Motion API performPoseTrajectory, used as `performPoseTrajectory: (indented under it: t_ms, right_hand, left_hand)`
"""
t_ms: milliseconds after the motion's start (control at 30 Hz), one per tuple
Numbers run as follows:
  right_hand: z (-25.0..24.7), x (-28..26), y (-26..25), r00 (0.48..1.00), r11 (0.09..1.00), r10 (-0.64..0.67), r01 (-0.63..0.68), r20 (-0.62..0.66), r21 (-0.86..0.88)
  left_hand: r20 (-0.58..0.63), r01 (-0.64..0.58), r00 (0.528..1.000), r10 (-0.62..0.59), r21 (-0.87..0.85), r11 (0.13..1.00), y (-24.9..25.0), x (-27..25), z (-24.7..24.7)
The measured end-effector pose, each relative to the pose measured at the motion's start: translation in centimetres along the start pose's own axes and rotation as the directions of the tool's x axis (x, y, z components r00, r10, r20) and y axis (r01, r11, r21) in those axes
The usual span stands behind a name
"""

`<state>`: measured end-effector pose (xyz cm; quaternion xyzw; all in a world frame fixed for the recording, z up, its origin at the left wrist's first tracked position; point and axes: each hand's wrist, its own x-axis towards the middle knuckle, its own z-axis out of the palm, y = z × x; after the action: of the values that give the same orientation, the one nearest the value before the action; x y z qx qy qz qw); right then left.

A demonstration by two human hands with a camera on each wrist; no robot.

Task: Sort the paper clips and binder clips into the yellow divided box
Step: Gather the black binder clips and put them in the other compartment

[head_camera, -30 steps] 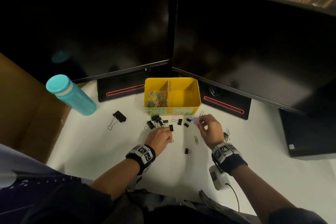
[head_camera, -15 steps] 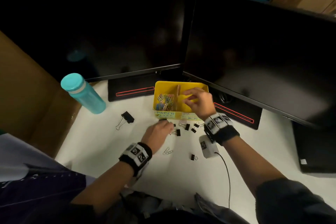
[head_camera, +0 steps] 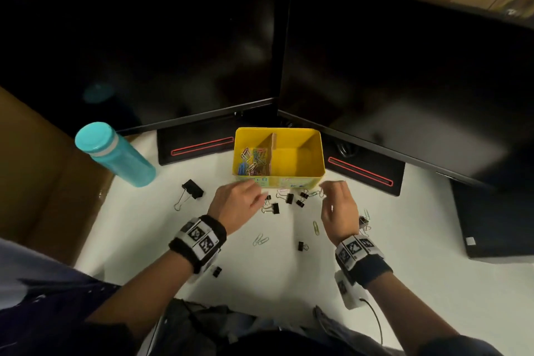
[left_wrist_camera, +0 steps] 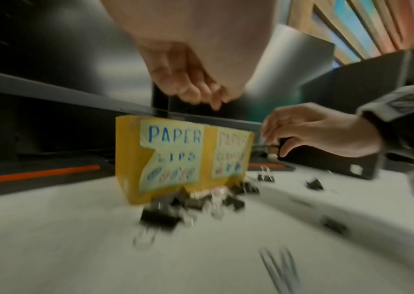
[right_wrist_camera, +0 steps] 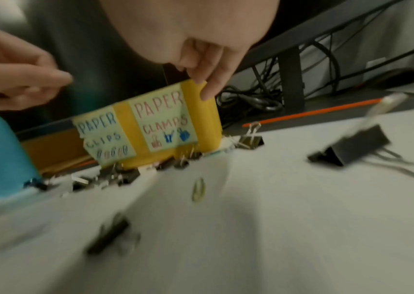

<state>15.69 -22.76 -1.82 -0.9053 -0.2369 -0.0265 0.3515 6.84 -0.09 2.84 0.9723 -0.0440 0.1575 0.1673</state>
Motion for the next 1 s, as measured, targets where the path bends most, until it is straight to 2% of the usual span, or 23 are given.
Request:
performPoseTrajectory:
  t_ms: [33,67,100,133,167,200,233,367,467,533,633,700,767,800,833,867,933,967,1000]
  right_hand:
    - [0.5,-0.7,0.6,0.997,0.999,0.027,-0.025,0.072,-0.020]
    - [1.0,-1.5,1.0,0.988,0.998,0.052,-0.046,0.145,-0.044]
    - [1.4,-2.1,1.3,0.977,0.996,0.072,-0.061,0.200,-0.063]
    - [1.6,-2.4,1.5,0.968,0.994,0.094,-0.080,0.233,-0.069]
    - [1.8,-2.4,1.6,0.963,0.992,0.116,-0.103,0.241,-0.068]
    - [1.8,-2.2,1.6,0.961,0.990,0.137,-0.124,0.239,-0.070]
    - [1.9,-1.8,1.6,0.960,0.988,0.152,-0.137,0.233,-0.078]
    - [2.7,0.3,2.1,0.967,0.981,0.149,-0.117,0.206,-0.158]
    - [2.5,1.1,1.9,0.939,0.959,0.187,-0.111,0.290,-0.260]
    - [2.2,0.7,2.0,0.932,0.949,0.167,-0.064,0.321,-0.308]
    - [1.5,-1.2,2.6,0.925,0.946,0.009,0.116,0.380,-0.304]
    - [1.1,-2.8,3.3,0.911,0.950,-0.101,0.208,0.401,-0.234]
    - [0.5,-4.3,4.0,0.883,0.937,-0.215,0.307,0.417,-0.166]
    - [0.2,-4.9,4.2,0.863,0.925,-0.263,0.353,0.432,-0.141]
    - [-0.2,-5.4,4.4,0.848,0.914,-0.300,0.386,0.437,-0.122]
    - [-0.5,-5.8,4.7,0.847,0.911,-0.319,0.398,0.425,-0.108]
    - [-0.9,-5.9,4.8,0.892,0.946,-0.254,0.310,0.373,-0.098]
    - [-0.9,-5.7,4.6,0.925,0.971,-0.175,0.219,0.338,-0.098]
    - [-0.9,-5.5,4.2,0.949,0.988,-0.080,0.116,0.304,-0.101]
  left_hand:
    - [0.148,0.022,0.989,-0.023,0.011,1.000,0.0,-0.9,0.2]
    - [0.345,0.075,0.935,-0.083,0.039,0.996,-0.1,-1.7,0.4]
    - [0.524,0.132,0.837,-0.158,0.088,0.987,-0.2,-2.3,0.7]
    - [0.635,0.178,0.742,-0.217,0.126,0.976,-0.4,-2.9,1.2]
    - [0.693,0.222,0.674,-0.256,0.140,0.965,-0.5,-3.5,1.7]
    - [0.720,0.264,0.636,-0.277,0.134,0.955,-0.6,-3.9,2.2]
    - [0.723,0.300,0.629,-0.287,0.115,0.947,-0.5,-4.2,2.7]
    - [0.669,0.385,0.675,-0.311,0.041,0.922,0.5,-4.4,4.2]
    - [0.651,0.363,0.708,-0.272,-0.005,0.932,1.6,-4.1,4.9]
    - [0.652,0.301,0.723,-0.229,0.001,0.954,2.3,-4.1,5.3]
    - [0.658,0.150,0.738,-0.148,0.055,0.987,2.9,-4.2,5.4]
    - [0.664,0.049,0.742,-0.096,0.090,0.995,2.9,-4.4,5.2]
    - [0.718,-0.073,0.694,-0.058,0.150,0.986,3.1,-4.4,4.7]
    - [0.724,-0.109,0.688,-0.057,0.180,0.978,3.1,-4.5,4.7]
    - [0.710,-0.155,0.704,-0.035,0.202,0.967,3.0,-4.6,4.9]
    - [0.731,-0.162,0.681,-0.040,0.203,0.966,3.2,-4.5,4.9]
    - [0.739,-0.187,0.673,-0.029,0.208,0.960,3.5,-4.5,5.2]
    - [0.739,-0.197,0.674,-0.014,0.198,0.960,3.6,-4.4,5.2]
    - [0.756,-0.211,0.655,-0.026,0.215,0.954,3.7,-4.4,5.1]
